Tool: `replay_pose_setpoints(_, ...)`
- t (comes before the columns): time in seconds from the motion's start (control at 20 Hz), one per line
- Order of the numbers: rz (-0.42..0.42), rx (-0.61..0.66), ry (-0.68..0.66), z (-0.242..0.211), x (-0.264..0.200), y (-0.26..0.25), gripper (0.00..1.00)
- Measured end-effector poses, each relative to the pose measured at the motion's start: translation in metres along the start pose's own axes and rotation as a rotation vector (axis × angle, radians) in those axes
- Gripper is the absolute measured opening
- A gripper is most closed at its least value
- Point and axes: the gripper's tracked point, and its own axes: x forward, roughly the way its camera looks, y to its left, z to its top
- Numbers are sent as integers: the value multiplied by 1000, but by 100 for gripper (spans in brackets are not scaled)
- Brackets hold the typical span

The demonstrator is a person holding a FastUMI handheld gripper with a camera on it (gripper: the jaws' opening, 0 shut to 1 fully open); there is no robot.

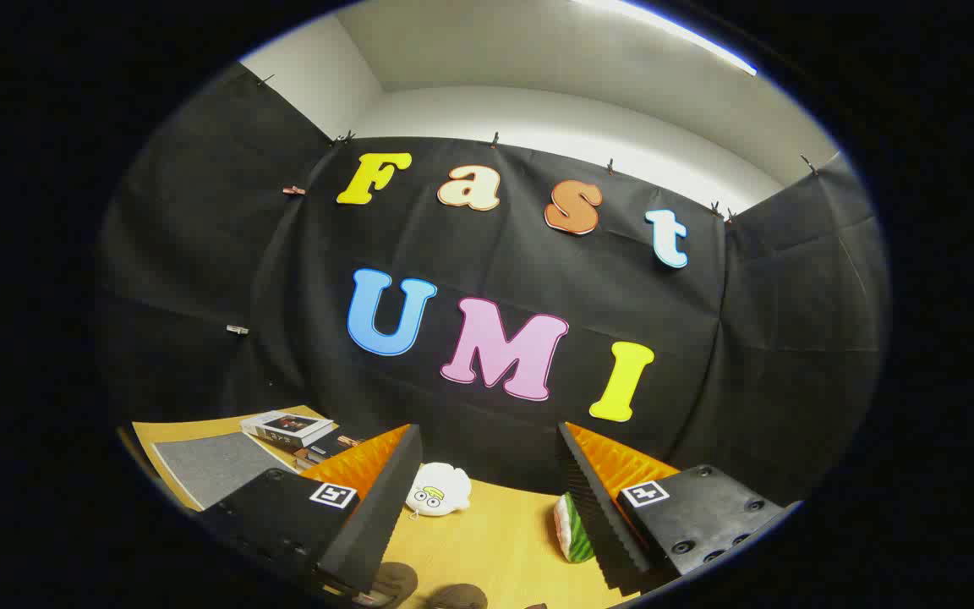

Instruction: Open the storage box then place both shoes into the box .Put the left shoe in first, then the right shoe, with the right side of both shoes facing outward in a uniform manner.

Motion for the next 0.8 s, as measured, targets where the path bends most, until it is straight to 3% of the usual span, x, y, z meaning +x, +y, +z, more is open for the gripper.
replay_pose_setpoints(0.3,-1,38,-16,5,-1,9,97)
replay_pose_setpoints(0.8,97,43,35,-3,-3,41,97)
